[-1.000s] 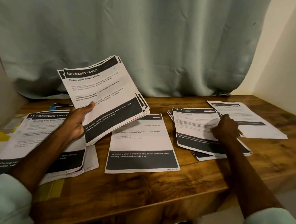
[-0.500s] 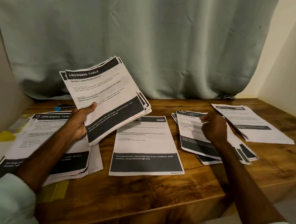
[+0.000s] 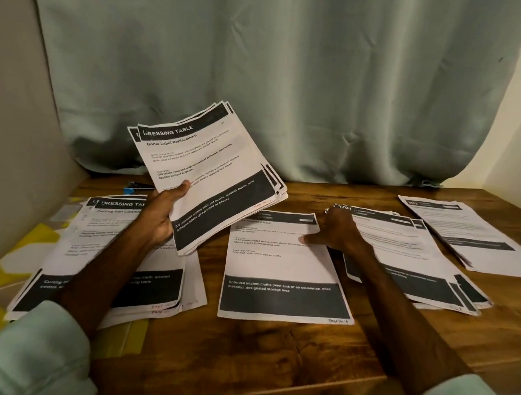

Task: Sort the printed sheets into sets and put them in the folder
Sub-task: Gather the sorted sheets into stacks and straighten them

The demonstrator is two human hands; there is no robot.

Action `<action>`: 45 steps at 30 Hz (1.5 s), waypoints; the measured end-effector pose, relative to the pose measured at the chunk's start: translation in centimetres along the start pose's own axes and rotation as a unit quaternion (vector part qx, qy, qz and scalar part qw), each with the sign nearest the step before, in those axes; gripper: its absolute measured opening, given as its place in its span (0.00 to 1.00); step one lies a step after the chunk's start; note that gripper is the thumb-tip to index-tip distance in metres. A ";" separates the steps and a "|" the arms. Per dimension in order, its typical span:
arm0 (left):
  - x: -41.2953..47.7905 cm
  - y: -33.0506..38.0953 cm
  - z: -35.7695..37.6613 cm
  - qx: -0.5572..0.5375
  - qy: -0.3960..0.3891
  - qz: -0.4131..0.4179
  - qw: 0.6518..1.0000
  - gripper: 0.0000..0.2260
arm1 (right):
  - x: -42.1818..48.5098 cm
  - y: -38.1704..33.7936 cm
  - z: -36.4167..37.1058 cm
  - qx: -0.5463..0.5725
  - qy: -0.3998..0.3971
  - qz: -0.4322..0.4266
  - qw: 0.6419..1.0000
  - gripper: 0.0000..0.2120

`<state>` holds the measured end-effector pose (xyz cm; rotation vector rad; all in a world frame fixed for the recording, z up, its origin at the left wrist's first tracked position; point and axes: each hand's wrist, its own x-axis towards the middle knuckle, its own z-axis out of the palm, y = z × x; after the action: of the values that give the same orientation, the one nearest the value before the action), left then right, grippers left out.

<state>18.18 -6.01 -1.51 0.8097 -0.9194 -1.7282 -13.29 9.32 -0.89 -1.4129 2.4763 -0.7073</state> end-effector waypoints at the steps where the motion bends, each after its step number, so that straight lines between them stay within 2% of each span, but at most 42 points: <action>1: 0.1 0.0 0.0 0.000 0.002 0.000 1.000 0.18 | 0.0 -0.4 -0.1 -0.009 -0.003 0.003 1.000 0.26; 5: 0.4 -0.2 0.2 0.001 0.011 -0.004 1.000 0.17 | -0.2 -1.7 -1.0 -0.029 -0.038 0.027 0.998 0.28; 10: 0.3 -0.1 -0.1 0.005 0.017 0.001 1.000 0.18 | 0.2 -2.1 -1.7 -0.005 -0.088 0.073 0.993 0.21; 14: 0.1 -0.1 0.1 0.004 0.014 0.002 1.000 0.18 | 0.5 -1.6 -1.6 0.038 -0.099 0.073 0.992 0.17; 17: -0.1 0.0 0.3 0.015 0.019 0.002 1.000 0.17 | 0.7 -1.0 -1.4 0.053 -0.096 0.059 0.992 0.18; 20: -0.1 0.0 0.2 0.016 0.019 0.004 1.000 0.18 | 1.0 -0.6 -0.3 0.042 -0.054 0.039 0.997 0.26; 22: -0.1 0.1 0.4 0.016 0.021 0.005 1.000 0.18 | 1.2 -0.6 0.6 0.049 -0.010 0.019 0.999 0.21; 24: -0.1 0.2 0.5 0.014 0.021 0.007 1.000 0.18 | 1.3 -0.6 0.9 0.126 0.010 0.013 0.992 0.15; 27: -0.1 0.3 0.4 0.010 0.010 0.014 1.000 0.18 | 1.1 -0.4 -0.1 0.291 0.024 0.004 0.956 0.09; 30: 0.0 0.2 0.2 0.018 0.001 0.029 0.999 0.19 | 0.7 0.6 -1.3 0.366 0.047 -0.009 0.930 0.08; 35: 0.0 0.2 0.1 0.006 -0.037 0.032 0.999 0.17 | 0.8 2.4 -1.9 0.418 0.089 -0.007 0.904 0.09; 40: 0.0 0.2 0.2 0.023 -0.005 0.029 0.999 0.17 | 0.5 2.5 -1.9 0.450 0.100 -0.007 0.887 0.07; 45: -0.4 0.2 0.4 0.014 -0.007 0.022 1.000 0.17 | 0.4 2.3 -1.9 0.464 0.093 -0.013 0.881 0.08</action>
<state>18.04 -5.65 -1.07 0.7922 -0.9659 -1.6881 -15.99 10.54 -0.41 -0.9987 1.7336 -1.7762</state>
